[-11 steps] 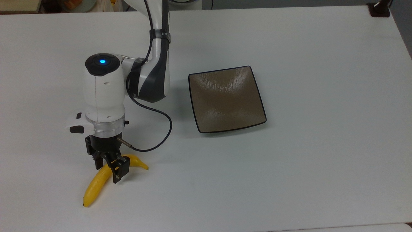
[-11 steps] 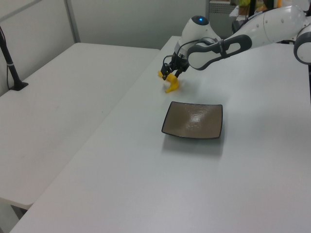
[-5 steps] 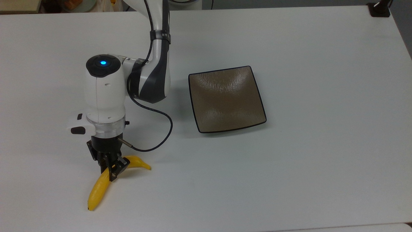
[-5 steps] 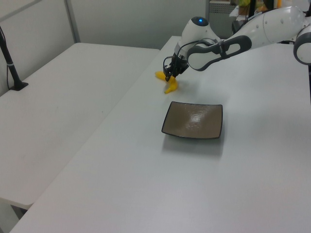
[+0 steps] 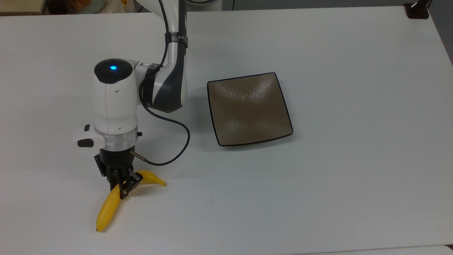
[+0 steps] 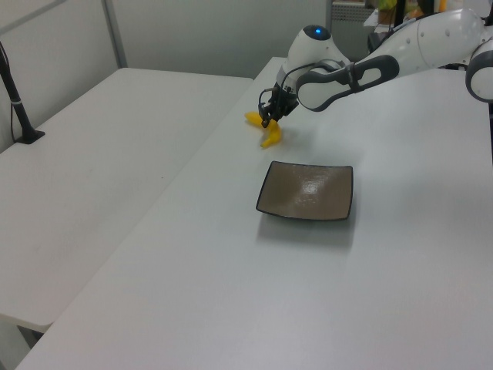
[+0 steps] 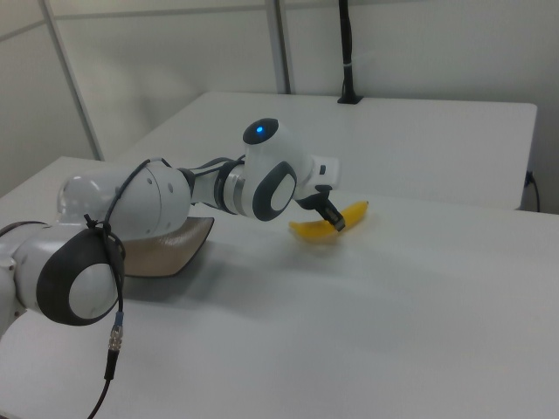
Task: Bananas placed on a ceramic plate
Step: 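Lift the banana and carry it over the brown square plate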
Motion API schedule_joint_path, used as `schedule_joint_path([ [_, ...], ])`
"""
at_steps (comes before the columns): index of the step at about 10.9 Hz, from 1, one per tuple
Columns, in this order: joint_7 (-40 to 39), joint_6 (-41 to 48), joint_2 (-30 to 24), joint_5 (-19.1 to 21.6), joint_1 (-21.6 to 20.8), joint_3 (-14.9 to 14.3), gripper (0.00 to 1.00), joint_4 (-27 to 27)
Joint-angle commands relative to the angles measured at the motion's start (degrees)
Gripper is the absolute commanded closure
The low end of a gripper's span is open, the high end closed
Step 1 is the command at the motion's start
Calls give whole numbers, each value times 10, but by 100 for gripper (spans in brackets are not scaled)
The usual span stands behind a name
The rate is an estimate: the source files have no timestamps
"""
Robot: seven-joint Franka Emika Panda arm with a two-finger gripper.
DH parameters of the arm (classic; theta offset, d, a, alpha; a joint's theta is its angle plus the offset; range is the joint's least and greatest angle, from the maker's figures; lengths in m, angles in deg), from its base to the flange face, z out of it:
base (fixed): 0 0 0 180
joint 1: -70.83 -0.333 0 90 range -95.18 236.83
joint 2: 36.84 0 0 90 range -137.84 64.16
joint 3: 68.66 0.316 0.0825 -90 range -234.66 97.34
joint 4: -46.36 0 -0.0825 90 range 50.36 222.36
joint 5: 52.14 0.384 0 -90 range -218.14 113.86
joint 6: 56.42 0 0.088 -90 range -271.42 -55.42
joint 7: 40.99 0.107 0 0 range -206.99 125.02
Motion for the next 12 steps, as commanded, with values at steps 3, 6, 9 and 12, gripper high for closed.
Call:
schedule_joint_path([
  [3, -38, 2, -186, 4, -22, 2, 99, 167],
  [6, -41, 94, -304, 4, -28, 18, 99, 232],
  [9, -63, 238, -372, 9, -54, 19, 99, 234],
  [12, -122, 370, -425, 19, -65, 36, 99, 251],
])
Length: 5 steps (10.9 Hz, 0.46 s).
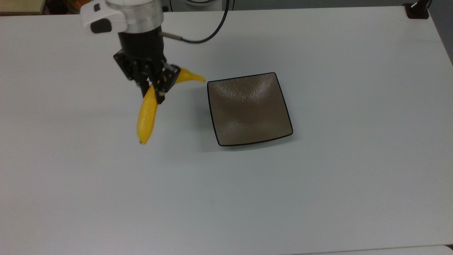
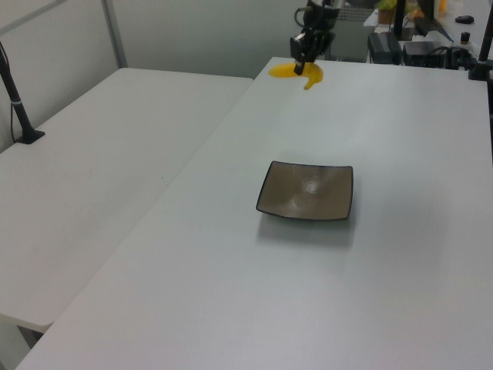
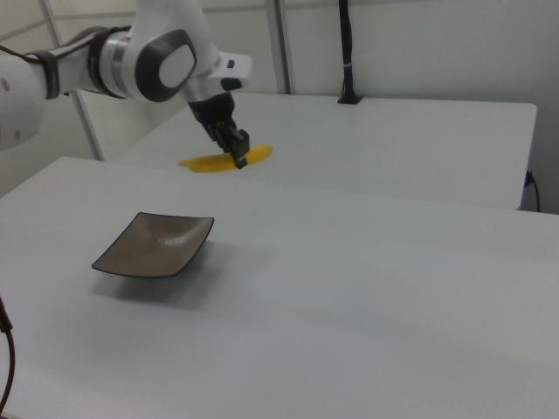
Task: Bananas placed on a ceramic plate
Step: 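Lift the banana and carry it over the brown square plate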
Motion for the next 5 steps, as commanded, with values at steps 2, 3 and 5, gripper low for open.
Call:
schedule_joint_path([
  [2, -102, 111, -99, 58, -10, 15, 99, 92],
  [3, -134, 111, -125, 91, -10, 14, 99, 123],
  [5, -187, 103, -163, 142, -8, 14, 99, 181],
])
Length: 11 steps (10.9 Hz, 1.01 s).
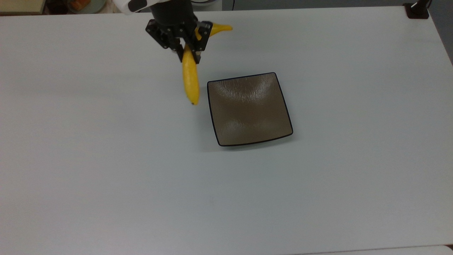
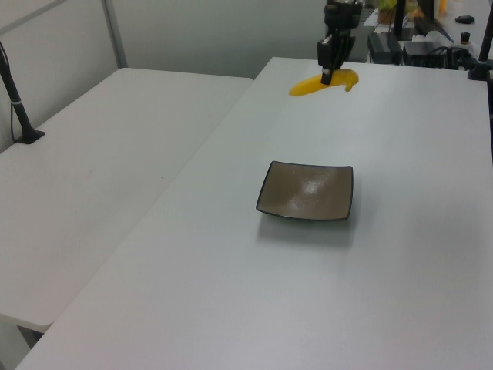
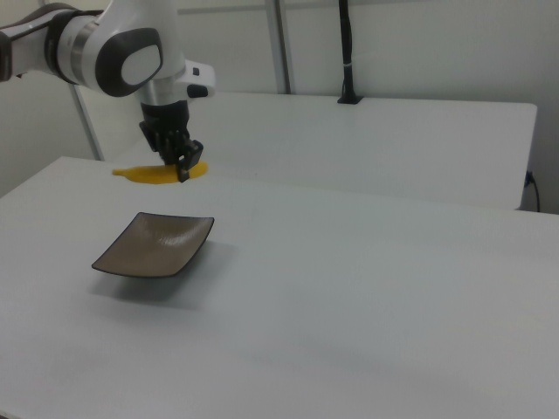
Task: Bananas placed on a ceramic plate
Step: 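Lift the banana and carry it over the brown square plate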
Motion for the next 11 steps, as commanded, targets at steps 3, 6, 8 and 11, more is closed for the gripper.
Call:
schedule_joint_path([
  [3, -98, -47, -79, 111, 5, -4, 98, 155],
  [6, -99, -174, -81, 164, 1, -4, 98, 238],
  [8, -129, -281, -80, 232, -3, -2, 98, 287],
  [11, -164, -366, -58, 280, -41, -1, 98, 311],
])
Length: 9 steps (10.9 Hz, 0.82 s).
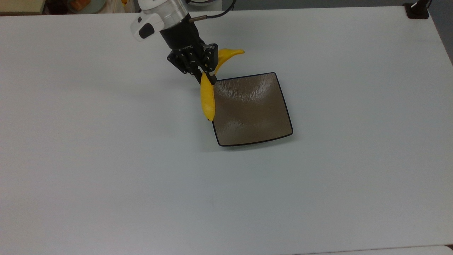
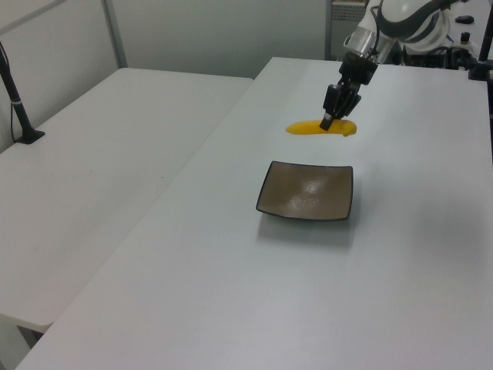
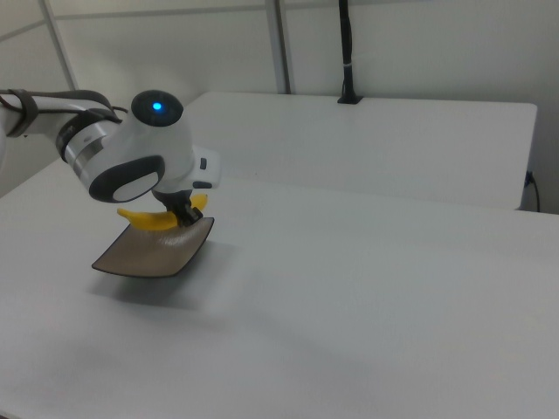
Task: Bananas placed on a ceramic plate
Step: 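Lower the banana onto the plate and open the gripper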
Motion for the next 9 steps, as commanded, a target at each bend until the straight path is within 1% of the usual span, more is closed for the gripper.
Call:
schedule_joint_path([
  [1, -21, -83, 8, 30, -42, -1, 98, 36],
  [3, -21, -152, 31, 40, -65, 1, 98, 50],
  [5, -22, -212, 51, 47, -75, 16, 98, 56],
  [6, -22, -224, 54, 47, -82, 20, 98, 58],
  [8, -24, -225, 61, 47, -82, 28, 93, 60],
  [9, -24, -225, 63, 47, -82, 34, 84, 60],
])
